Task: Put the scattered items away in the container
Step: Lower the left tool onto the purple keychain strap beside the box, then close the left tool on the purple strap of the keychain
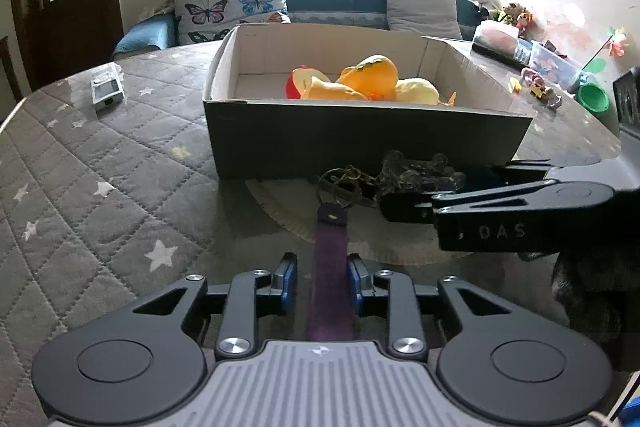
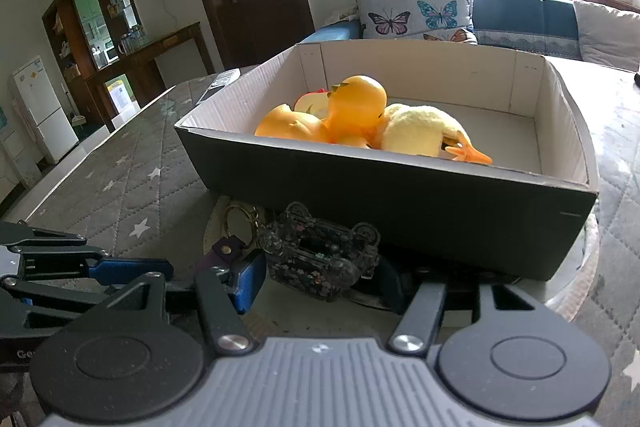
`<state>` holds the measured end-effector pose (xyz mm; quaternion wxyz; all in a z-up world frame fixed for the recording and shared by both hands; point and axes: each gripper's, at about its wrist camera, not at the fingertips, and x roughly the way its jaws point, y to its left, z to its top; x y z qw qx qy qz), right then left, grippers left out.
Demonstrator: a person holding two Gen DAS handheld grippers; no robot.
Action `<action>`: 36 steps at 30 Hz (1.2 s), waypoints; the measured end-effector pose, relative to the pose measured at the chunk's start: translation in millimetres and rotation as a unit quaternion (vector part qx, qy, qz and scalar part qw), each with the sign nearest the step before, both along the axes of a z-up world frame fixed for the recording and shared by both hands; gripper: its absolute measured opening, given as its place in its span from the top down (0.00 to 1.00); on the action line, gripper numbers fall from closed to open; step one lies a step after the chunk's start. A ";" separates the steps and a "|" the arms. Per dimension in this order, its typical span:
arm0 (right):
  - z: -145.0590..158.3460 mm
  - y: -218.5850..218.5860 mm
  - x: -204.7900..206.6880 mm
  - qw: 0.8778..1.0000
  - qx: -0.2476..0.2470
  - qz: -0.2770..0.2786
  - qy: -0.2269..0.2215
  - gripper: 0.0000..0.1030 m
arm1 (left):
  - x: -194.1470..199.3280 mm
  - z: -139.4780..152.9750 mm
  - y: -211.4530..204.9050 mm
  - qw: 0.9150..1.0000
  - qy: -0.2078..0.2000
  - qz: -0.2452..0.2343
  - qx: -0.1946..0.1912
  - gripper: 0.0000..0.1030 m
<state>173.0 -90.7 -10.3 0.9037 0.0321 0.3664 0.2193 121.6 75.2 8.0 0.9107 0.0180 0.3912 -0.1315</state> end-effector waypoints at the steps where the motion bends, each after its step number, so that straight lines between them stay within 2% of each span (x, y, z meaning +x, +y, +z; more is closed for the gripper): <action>1: 0.0 0.1 -0.1 1.000 0.000 0.000 0.000 0.40 | 0.6 -0.4 -1.0 1.000 0.001 -0.001 -0.001 0.71; 3: -0.3 0.1 0.5 1.000 0.002 -0.001 0.000 0.40 | 1.7 -1.3 -3.0 1.000 0.003 -0.004 -0.003 0.68; 14: -1.2 -1.0 3.7 1.000 0.011 -0.016 0.004 0.39 | 1.6 -2.5 -9.3 1.000 -0.006 0.004 0.009 0.68; 18: -0.5 -0.7 0.6 1.000 0.009 -0.014 0.000 0.41 | 2.4 -2.6 -3.9 1.000 -0.005 0.015 0.000 0.80; 21: 1.3 -0.2 -3.0 1.000 0.011 -0.009 -0.004 0.41 | 3.3 -1.9 -0.3 1.000 -0.002 0.019 -0.012 0.80; 36: 24.1 -5.7 -18.8 0.999 0.014 -0.002 -0.038 0.41 | -8.4 16.4 -4.8 0.999 -0.028 0.013 -0.018 0.81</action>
